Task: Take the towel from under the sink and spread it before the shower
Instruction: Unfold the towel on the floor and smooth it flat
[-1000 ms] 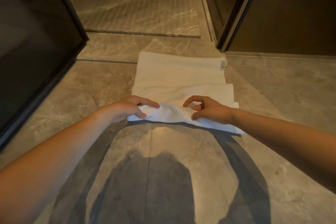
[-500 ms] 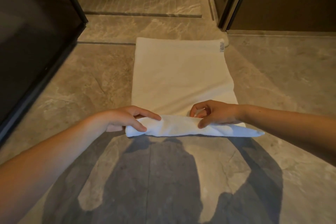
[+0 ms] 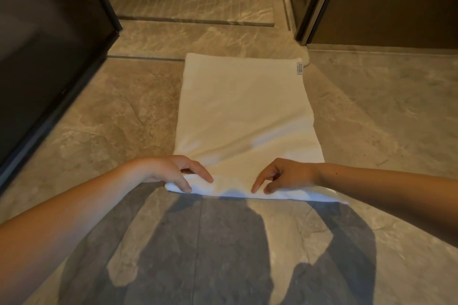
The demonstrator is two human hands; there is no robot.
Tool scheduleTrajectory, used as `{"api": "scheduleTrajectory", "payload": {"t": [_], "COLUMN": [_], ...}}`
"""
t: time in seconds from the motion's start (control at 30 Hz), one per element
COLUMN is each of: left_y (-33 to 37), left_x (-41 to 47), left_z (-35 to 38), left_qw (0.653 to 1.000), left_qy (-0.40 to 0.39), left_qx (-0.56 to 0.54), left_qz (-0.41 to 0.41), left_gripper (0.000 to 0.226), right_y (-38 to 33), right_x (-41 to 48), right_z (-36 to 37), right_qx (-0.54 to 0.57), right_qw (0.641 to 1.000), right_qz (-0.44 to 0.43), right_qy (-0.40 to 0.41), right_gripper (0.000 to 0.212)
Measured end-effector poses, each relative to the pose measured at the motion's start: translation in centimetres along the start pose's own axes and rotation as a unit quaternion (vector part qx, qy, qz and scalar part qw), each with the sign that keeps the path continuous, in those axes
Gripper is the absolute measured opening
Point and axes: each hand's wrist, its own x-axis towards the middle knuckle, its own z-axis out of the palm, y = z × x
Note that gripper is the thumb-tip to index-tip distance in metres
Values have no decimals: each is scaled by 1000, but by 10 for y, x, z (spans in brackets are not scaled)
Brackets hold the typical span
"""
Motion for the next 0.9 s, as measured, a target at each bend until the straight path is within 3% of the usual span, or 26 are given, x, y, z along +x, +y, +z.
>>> {"api": "scheduleTrajectory", "payload": {"t": [0.13,0.2,0.23,0.3,0.37,0.43,0.5,0.63,0.9], "left_y": [10,19,25,31,30,25,15,-3,-13], "left_x": [-4,-7,-6,4,22,40,57,81,81], "left_z": [-1,-5,-5,0,10,23,30,35,38], "left_qw": [994,993,998,986,921,865,826,817,798], "left_qy": [-99,-118,-68,148,354,382,363,357,391], "left_qx": [8,1,1,-1,91,304,422,451,448], "left_qz": [-50,-29,4,83,133,119,86,41,97], "left_gripper": [32,26,21,16,25,48,63,68,64], "right_y": [-4,-6,-8,-7,-4,-1,3,23,35], "right_x": [-8,-6,-4,3,13,25,37,54,57], "right_z": [-5,-8,-7,-2,1,1,5,21,25], "right_qx": [81,120,122,49,-122,-266,-342,-419,-420], "right_qw": [993,993,989,951,905,882,872,862,860], "right_qz": [38,6,-27,-89,-94,-70,-20,69,64], "right_qy": [-81,-8,83,293,396,382,349,278,285], "right_gripper": [23,28,28,22,25,46,59,69,72]}}
